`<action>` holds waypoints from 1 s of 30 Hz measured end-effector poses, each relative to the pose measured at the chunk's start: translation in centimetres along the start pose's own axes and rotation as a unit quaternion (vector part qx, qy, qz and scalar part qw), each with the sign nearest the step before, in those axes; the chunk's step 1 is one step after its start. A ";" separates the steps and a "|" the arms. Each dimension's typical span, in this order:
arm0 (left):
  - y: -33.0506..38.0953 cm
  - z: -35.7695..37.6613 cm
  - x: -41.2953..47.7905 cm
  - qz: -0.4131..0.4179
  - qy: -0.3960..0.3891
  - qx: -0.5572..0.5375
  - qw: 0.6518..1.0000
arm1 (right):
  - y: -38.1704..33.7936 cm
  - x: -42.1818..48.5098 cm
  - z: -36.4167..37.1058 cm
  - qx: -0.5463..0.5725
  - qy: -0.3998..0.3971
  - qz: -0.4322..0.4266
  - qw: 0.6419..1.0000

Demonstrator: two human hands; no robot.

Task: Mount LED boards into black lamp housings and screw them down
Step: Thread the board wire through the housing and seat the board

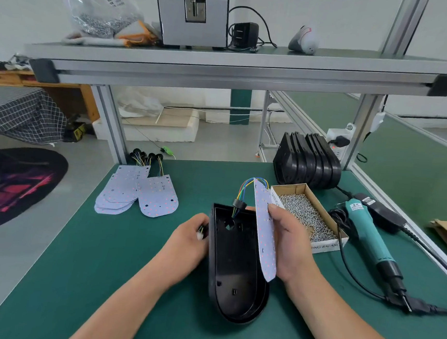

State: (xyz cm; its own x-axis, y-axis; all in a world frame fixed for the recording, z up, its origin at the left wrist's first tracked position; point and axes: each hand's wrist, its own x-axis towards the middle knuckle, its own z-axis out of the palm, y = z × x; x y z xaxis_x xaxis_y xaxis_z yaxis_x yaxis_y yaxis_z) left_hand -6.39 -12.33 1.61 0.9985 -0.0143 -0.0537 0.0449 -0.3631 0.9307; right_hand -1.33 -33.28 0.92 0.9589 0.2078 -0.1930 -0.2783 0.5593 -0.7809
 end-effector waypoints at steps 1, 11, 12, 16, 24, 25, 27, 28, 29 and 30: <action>-0.1 0.0 0.1 0.000 0.004 0.003 1.000 | -0.1 -0.1 0.1 -0.002 0.003 0.002 1.000; 0.1 -0.6 -0.7 0.065 -0.005 0.069 0.996 | -0.5 -0.2 0.2 -0.037 -0.021 -0.004 0.999; 0.1 -0.7 -0.7 0.071 -0.003 0.062 0.996 | -0.7 -0.2 0.0 -0.048 -0.028 -0.006 0.998; -0.5 -1.4 -0.2 0.074 0.038 0.042 0.996 | -1.2 0.3 -0.1 -0.115 -0.066 -0.020 0.991; -1.8 -3.3 0.5 0.055 0.099 -0.004 0.994 | -2.5 0.7 -0.3 -0.358 -0.025 -0.115 0.926; -1.7 -3.4 0.5 0.055 0.099 -0.020 0.993 | -2.8 0.7 -0.1 -0.372 -0.020 -0.120 0.920; -1.6 -3.5 0.6 0.054 0.102 -0.045 0.992 | -3.1 0.7 0.6 -0.387 -0.010 -0.132 0.912; -1.6 -3.4 0.6 0.053 0.105 -0.047 0.992 | -3.3 0.6 1.1 -0.401 -0.005 -0.149 0.904; -1.6 -3.4 0.6 0.052 0.106 -0.046 0.992 | -3.4 0.6 1.8 -0.416 -0.002 -0.174 0.893; -1.5 -3.3 0.6 0.050 0.104 -0.047 0.992 | -3.4 0.6 2.5 -0.431 0.000 -0.203 0.879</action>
State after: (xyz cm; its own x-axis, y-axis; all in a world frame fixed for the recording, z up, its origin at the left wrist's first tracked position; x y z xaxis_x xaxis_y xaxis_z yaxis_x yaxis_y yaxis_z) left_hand -5.73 -8.68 1.37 0.9826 0.1508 0.1084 -0.0623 -0.2819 0.9574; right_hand 0.04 -33.04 4.90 0.9697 0.1308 0.2064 0.2321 -0.2289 -0.9454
